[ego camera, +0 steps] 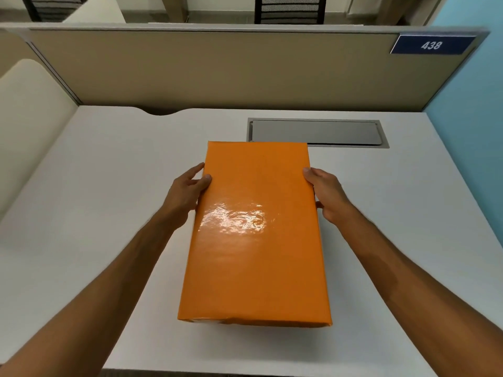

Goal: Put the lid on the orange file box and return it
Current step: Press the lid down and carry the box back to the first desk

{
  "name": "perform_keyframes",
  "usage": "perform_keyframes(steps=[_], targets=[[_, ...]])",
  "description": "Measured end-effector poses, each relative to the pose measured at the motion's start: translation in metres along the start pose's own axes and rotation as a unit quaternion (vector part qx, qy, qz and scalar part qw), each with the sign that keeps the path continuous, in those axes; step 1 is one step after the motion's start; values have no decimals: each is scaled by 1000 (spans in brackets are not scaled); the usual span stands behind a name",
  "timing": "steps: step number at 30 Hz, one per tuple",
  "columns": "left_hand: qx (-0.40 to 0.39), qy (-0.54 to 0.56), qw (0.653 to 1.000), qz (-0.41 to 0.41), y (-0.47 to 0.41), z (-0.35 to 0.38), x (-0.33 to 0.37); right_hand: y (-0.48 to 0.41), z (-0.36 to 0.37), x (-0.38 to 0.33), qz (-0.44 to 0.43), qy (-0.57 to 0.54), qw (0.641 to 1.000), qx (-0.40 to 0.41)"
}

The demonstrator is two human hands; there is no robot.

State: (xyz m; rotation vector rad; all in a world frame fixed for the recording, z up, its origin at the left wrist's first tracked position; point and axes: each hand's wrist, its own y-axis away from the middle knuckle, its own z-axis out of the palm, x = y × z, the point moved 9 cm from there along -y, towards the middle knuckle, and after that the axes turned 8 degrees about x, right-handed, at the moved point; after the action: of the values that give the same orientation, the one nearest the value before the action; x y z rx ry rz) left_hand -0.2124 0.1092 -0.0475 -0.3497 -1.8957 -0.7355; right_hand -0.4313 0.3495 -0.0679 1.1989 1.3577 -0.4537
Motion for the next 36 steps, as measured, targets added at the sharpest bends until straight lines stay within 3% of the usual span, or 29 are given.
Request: perform_keyframes(steps=[9, 22, 28, 32, 36], targets=[[-52, 24, 998, -8, 50, -9, -33, 56, -12, 32, -6, 1, 1000, -20], [-60, 33, 998, 14, 57, -13, -43, 73, -19, 42, -25, -1, 998, 58], [-50, 36, 998, 15, 67, -14, -43, 89, -21, 38, -15, -1, 999, 42], [-83, 21, 995, -45, 88, -7, -67, 110, -17, 51, 3, -3, 1000, -18], [-105, 29, 991, -73, 107, -9, -87, 131, -20, 67, 14, -20, 999, -29]])
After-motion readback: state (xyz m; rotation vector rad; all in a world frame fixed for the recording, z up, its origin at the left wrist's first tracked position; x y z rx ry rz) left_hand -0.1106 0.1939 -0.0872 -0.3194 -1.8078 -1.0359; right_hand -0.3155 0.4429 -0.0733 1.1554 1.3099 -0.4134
